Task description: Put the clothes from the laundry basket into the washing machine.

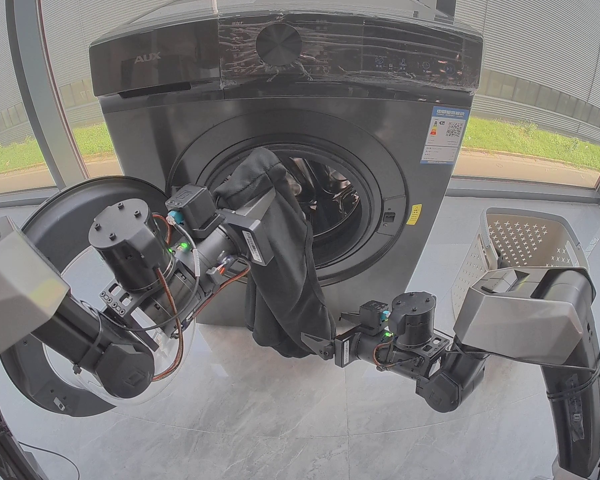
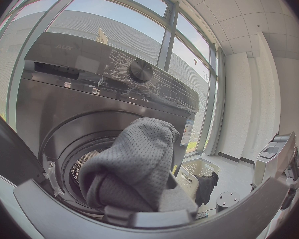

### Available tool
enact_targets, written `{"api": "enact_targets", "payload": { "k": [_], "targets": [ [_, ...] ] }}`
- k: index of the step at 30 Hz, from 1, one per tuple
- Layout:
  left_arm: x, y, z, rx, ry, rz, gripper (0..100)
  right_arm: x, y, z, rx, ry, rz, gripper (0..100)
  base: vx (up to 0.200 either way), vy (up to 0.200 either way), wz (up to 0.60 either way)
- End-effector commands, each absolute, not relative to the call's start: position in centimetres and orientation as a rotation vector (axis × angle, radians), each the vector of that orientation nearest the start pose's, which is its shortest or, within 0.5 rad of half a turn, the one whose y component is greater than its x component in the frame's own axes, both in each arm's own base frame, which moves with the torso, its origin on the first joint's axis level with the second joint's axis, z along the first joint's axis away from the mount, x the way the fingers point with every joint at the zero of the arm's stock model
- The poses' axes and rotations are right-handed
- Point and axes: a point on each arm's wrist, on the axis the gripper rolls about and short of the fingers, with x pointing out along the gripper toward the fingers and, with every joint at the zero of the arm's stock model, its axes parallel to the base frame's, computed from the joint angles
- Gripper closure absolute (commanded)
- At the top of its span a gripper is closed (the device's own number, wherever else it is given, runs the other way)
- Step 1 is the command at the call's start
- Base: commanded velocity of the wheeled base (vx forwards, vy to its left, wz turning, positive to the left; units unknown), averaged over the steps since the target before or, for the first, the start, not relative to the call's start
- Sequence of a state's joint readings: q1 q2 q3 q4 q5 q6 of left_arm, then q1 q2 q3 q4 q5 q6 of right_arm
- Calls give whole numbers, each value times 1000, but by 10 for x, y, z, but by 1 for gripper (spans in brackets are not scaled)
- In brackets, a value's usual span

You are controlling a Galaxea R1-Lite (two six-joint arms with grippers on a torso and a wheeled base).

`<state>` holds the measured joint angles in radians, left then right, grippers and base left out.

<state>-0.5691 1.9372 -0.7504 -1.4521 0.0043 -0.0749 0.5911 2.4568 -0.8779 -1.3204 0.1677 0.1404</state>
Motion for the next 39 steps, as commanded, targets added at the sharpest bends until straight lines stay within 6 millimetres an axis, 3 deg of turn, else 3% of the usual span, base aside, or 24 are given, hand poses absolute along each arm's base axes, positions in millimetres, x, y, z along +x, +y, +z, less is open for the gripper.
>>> {"api": "enact_targets", "payload": {
  "k": [1, 6, 14, 15, 20, 27, 35, 39],
  "targets": [
    [285, -188, 173, -153, -237, -585, 100, 341, 234, -13, 81, 290, 734, 0, 0, 0, 0],
    [284, -190, 175, -159, -240, -593, 100, 350, 247, -10, 87, 235, 715, 0, 0, 0, 0],
    [284, -189, 173, -158, -237, -588, 100, 351, 262, -23, 90, 200, 740, 0, 0, 0, 0],
    [285, -187, 173, -157, -236, -584, 100, 352, 262, -23, 83, 180, 738, 100, 0, 0, 0],
    [287, -185, 171, -154, -229, -575, 100, 354, 250, -22, 38, 139, 714, 100, 0, 0, 0],
    [294, -176, 166, -148, -217, -539, 100, 336, 236, -6, 32, 131, 706, 100, 0, 0, 0],
    [295, -165, 159, -142, -210, -513, 100, 338, 221, 23, 40, 51, 649, 100, 0, 0, 0],
    [295, -157, 147, -128, -165, -491, 100, 331, 207, 54, 58, 6, 621, 100, 0, 0, 0]
  ]
}}
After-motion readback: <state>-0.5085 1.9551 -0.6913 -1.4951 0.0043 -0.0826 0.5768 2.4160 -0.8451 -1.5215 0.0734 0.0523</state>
